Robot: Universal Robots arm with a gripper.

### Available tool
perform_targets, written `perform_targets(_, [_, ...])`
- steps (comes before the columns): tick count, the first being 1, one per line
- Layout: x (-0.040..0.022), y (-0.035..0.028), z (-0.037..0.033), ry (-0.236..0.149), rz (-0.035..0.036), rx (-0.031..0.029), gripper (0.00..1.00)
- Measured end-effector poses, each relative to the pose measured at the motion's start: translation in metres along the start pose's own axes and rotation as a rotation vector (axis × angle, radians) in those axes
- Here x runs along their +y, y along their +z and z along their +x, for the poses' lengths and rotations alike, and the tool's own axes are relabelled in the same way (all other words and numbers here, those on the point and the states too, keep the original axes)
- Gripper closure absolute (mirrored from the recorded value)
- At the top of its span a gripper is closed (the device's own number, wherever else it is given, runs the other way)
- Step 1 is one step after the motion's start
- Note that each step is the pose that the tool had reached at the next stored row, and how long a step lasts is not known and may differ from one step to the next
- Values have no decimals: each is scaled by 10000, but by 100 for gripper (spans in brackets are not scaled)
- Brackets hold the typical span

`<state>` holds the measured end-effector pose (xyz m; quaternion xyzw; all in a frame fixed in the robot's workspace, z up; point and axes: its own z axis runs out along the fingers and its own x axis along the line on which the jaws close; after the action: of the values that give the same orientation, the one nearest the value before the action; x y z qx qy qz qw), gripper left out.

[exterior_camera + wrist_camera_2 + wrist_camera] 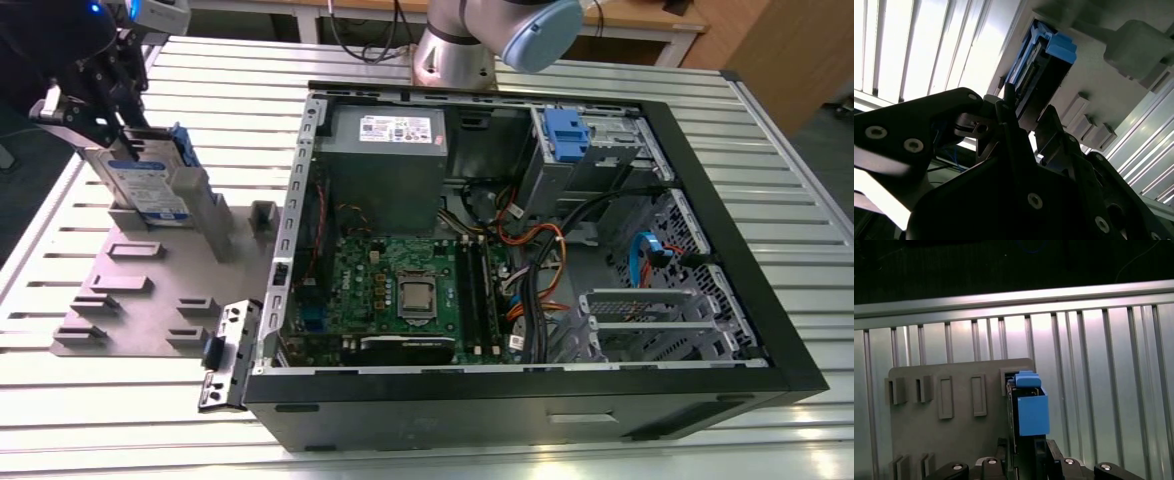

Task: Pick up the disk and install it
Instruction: 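Pick up the disk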

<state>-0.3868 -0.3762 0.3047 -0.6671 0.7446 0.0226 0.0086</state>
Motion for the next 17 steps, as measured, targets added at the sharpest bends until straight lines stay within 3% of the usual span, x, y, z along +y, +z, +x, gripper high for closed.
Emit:
perform_targets(9, [-12,0,-4,7,15,159,58])
perform_targets(17, [-12,0,-4,7,16,174,58])
